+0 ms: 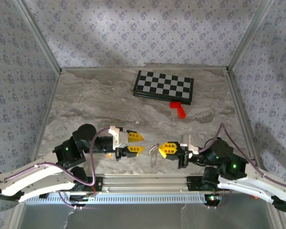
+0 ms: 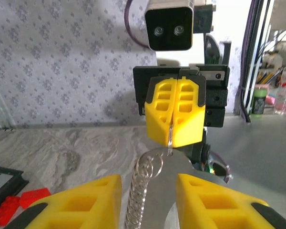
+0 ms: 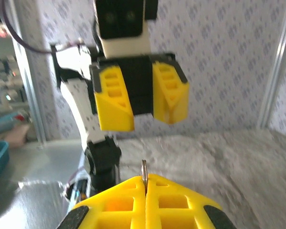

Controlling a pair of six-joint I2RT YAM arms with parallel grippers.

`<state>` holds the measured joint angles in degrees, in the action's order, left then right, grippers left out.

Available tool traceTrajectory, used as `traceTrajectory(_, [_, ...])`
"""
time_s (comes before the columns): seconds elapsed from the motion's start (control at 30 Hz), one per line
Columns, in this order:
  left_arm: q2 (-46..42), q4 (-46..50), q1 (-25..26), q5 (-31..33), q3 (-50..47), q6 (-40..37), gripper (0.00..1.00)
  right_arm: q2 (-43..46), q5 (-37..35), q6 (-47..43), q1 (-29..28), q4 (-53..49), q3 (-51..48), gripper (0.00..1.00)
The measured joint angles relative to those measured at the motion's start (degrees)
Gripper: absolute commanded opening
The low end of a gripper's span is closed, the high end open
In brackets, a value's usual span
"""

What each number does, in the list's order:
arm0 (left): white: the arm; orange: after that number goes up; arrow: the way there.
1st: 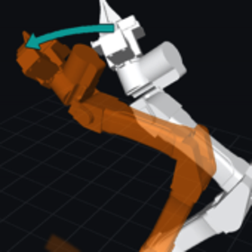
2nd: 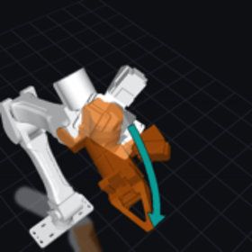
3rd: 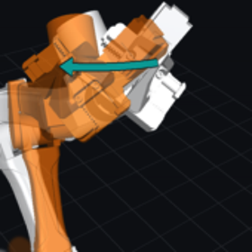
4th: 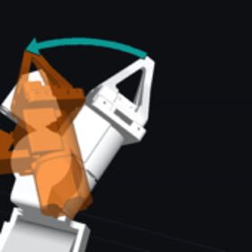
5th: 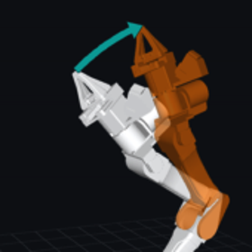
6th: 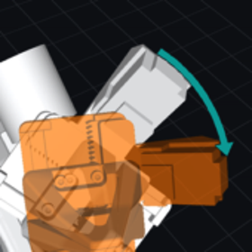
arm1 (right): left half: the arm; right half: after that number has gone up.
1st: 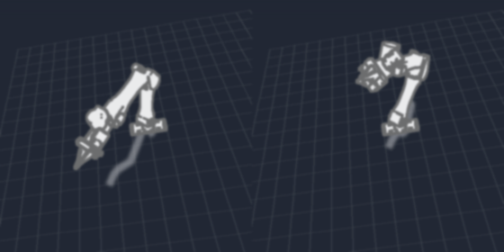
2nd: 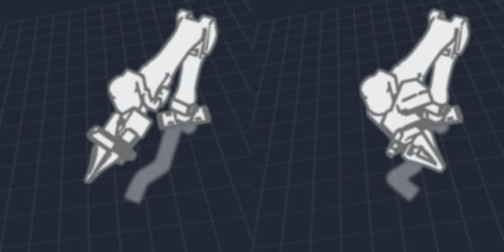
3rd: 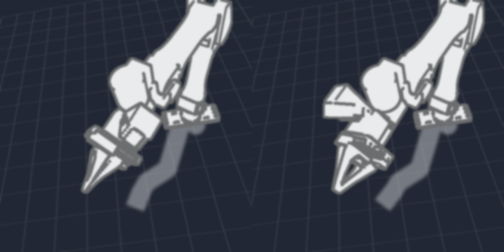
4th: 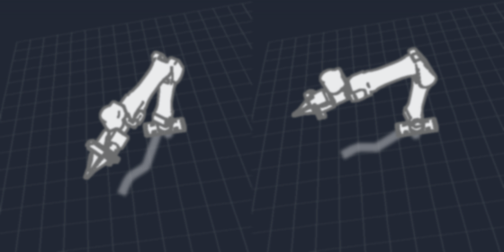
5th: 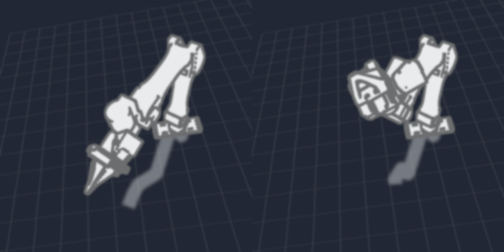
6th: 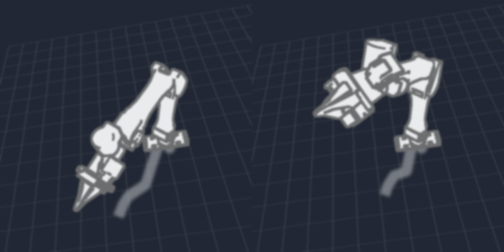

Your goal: Put the keys on the keyring

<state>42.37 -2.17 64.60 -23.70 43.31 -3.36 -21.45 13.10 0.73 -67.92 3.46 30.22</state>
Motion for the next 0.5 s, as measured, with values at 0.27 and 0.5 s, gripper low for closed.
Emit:
traceTrajectory(0.27, [3.4,-8.5,0.0,-3.8,-0.6,4.6,0.36,0.3,2.9,3.6,0.0,12.6,-4.1,0.0])
traceTrajectory(0.5, [5.8,-12.0,2.0,-6.0,-0.6,5.6,0.36,-0.1,3.0,4.9,0.0,17.2,-5.2,0.0])
